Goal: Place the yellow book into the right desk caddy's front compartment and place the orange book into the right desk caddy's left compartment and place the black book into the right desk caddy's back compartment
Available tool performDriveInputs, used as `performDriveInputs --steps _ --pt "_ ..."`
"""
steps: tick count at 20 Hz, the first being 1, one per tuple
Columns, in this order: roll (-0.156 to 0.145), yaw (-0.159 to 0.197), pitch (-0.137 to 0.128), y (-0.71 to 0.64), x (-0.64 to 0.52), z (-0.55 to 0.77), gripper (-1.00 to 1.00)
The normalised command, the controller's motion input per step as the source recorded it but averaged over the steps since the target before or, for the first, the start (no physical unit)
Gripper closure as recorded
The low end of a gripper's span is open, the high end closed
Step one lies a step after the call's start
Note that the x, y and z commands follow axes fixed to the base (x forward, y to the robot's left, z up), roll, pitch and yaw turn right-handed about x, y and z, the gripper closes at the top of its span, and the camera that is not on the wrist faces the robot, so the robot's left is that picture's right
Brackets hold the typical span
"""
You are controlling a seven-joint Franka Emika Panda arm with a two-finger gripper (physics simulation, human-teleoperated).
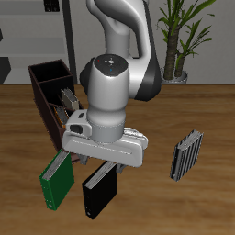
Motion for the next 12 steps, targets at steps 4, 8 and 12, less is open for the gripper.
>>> performDriveInputs --steps 4,8,12 --pt "0.014 -0.062 -0.009 -0.13 0.06 -0.02 -1.0" --pt "0.012 -0.07 0.008 -0.18 0.08 -0.04 -1.0" --pt "0.017 0.005 0.01 0.0 0.09 -0.12 -1.0"
